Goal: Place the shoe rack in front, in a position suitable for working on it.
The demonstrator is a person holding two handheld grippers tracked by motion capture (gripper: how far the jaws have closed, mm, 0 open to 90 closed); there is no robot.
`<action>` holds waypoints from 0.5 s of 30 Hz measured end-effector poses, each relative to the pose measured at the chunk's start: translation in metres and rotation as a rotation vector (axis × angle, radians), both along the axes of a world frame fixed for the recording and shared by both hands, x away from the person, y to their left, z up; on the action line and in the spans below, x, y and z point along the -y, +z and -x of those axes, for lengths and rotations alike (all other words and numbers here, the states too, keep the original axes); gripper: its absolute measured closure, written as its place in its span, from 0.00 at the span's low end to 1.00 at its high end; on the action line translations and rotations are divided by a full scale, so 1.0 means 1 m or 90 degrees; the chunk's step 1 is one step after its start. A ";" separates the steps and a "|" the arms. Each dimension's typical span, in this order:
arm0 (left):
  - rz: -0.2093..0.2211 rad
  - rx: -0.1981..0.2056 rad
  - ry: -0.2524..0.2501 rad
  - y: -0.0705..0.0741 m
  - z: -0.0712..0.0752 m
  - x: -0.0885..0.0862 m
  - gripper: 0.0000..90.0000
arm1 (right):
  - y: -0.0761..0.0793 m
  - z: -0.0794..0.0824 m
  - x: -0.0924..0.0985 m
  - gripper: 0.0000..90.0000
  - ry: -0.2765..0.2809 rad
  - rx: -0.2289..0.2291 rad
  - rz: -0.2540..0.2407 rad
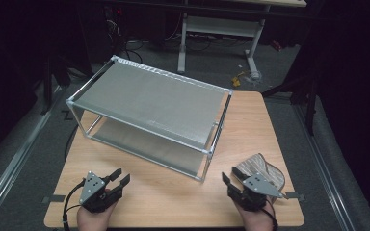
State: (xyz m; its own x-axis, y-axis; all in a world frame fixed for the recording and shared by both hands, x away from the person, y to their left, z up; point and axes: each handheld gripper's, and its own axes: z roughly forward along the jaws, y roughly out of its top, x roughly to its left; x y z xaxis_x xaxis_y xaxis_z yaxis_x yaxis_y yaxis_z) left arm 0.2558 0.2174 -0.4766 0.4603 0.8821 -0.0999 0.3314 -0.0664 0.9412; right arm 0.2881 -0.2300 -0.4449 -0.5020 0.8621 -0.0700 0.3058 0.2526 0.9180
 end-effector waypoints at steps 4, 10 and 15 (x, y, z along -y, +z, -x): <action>-0.014 0.001 -0.005 0.000 0.001 0.003 0.64 | -0.006 -0.007 0.035 0.51 -0.059 -0.017 -0.001; -0.018 0.002 -0.008 0.000 0.001 0.002 0.62 | -0.012 -0.010 0.065 0.44 -0.112 -0.019 0.031; -0.016 0.000 -0.012 -0.002 -0.001 0.002 0.62 | -0.018 -0.014 0.086 0.39 -0.158 -0.034 0.044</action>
